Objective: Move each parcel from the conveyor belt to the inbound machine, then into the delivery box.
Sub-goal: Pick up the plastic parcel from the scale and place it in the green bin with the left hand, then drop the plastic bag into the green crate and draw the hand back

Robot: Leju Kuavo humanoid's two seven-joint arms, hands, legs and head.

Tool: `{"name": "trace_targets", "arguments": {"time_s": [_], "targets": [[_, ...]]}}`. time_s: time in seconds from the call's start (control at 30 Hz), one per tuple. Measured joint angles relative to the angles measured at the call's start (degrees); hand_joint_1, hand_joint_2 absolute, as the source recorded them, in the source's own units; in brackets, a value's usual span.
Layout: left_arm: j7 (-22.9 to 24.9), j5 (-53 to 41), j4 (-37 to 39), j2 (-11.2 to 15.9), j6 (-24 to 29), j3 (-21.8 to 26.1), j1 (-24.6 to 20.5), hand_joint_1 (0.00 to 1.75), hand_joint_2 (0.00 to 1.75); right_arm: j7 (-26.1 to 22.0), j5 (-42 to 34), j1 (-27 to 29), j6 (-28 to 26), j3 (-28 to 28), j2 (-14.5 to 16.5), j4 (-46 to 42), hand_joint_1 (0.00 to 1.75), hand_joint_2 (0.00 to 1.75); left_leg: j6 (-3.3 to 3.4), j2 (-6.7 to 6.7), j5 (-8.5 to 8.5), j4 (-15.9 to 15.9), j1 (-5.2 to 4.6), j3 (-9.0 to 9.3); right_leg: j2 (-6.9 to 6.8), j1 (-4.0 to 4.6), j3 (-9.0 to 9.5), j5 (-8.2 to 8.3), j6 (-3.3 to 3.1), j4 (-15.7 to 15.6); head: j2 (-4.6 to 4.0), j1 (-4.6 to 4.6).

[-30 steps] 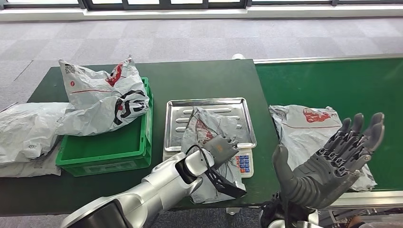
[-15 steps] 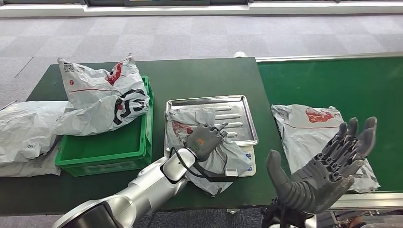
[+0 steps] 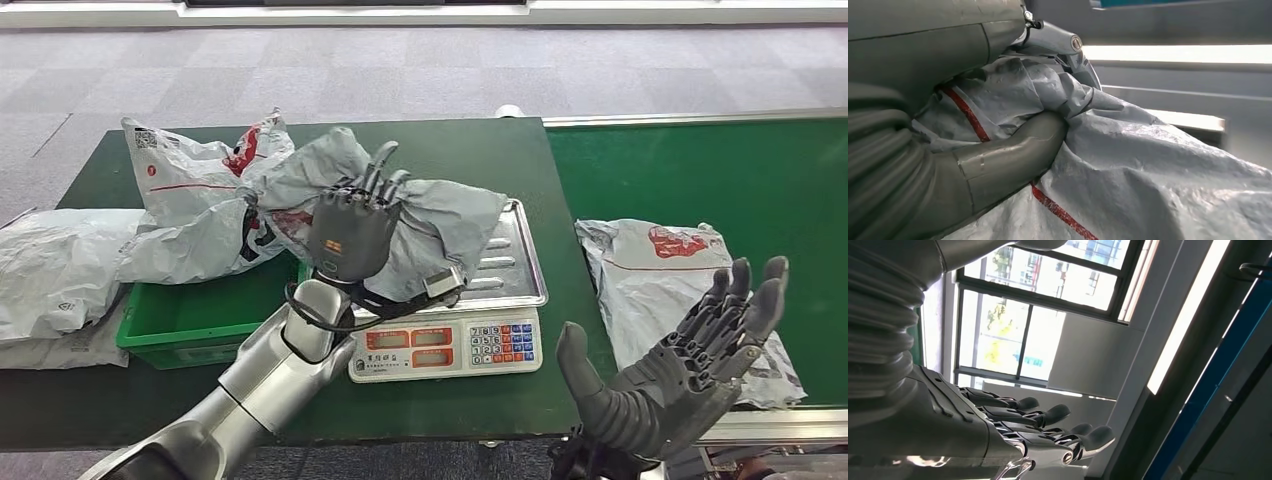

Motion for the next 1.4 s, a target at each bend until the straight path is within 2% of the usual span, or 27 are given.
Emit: {"name": "trace_targets", "arguments": {"time_s": [0.07,0.13,0.27,0.47,0.57,0.67,0.73,0.9,1.1,1.4], "targets": [[7.5,0.0,-1.9,2.7,0.0,-1.9,-1.4,1.75,1.75,0.0,0.3,0.0,0.0,-0.1,0.0,0.0,0.0,1.75,0.0,0.0,0.02,0.0,0.01,-0.01,-0.05,0.0,-0.01,0.0,0.0,0.0,0.0,0.0],[11.6,0.0,-2.7,4.9,0.0,-4.2,-2.8,1.75,1.75,0.0,0.6,0.0,0.0,-0.2,0.1,0.0,0.0,1.75,0.01,-0.03,0.04,0.0,0.01,-0.01,-0.12,0.01,0.01,0.0,0.0,0.0,0.0,0.0],[12.6,-0.1,-3.8,7.5,0.0,-6.8,-3.8,1.75,1.75,0.0,0.8,0.1,0.0,-0.3,0.1,0.0,0.0,1.75,-0.02,-0.06,0.09,0.0,-0.03,-0.02,-0.13,0.02,0.01,0.01,0.0,0.0,-0.01,0.0],[12.4,-0.1,-1.2,9.3,0.0,-7.9,-5.5,1.75,1.75,0.0,0.9,0.1,0.0,-0.4,0.1,0.0,0.0,1.75,0.02,-0.09,0.06,0.0,-0.07,-0.06,-0.15,-0.01,0.01,0.01,0.0,0.0,-0.02,0.0],[7.2,-0.1,3.5,10.1,0.0,-4.6,-6.5,1.75,1.75,0.0,1.2,0.1,0.0,-0.4,0.2,0.0,0.0,1.75,0.0,-0.01,0.07,0.0,-0.05,-0.05,-0.06,-0.03,-0.06,0.03,-0.01,0.0,0.0,0.0],[1.1,-0.1,9.0,10.5,0.0,2.6,-8.4,1.75,1.75,0.0,1.6,0.2,0.0,-0.6,0.2,0.0,0.0,1.75,-0.08,0.01,0.13,0.0,-0.01,-0.06,0.0,-0.02,-0.11,0.05,-0.04,0.0,0.0,0.0],[-0.8,-0.1,12.9,10.7,0.0,7.4,-10.1,1.75,1.75,0.0,1.8,0.2,0.0,-0.7,0.3,0.0,0.0,1.75,-0.12,0.01,0.15,0.0,0.01,-0.06,0.0,-0.01,-0.12,0.06,-0.06,0.0,-0.01,0.0],[0.6,-0.1,22.0,11.0,0.0,13.9,-13.9,1.75,1.75,0.0,3.0,0.2,0.0,-0.9,0.4,-0.1,0.0,1.75,-0.15,-0.09,0.19,0.0,0.03,-0.1,-0.09,0.02,-0.13,0.06,-0.08,0.0,-0.01,0.0],[2.8,-0.1,29.1,10.9,0.0,15.8,-17.1,1.75,1.75,0.0,3.3,0.2,0.0,-1.1,0.4,-0.6,0.0,1.75,-0.14,-0.1,0.18,0.0,-0.04,-0.13,-0.09,0.02,-0.13,0.06,-0.07,0.0,-0.01,0.0],[4.1,-0.1,33.3,11.8,0.0,16.7,-19.1,1.75,1.75,0.0,2.2,0.2,0.0,-1.1,0.4,-0.5,0.0,1.75,-0.14,-0.11,0.18,0.0,-0.02,-0.15,-0.11,-0.02,-0.13,0.06,-0.07,0.0,-0.02,0.0]]}}
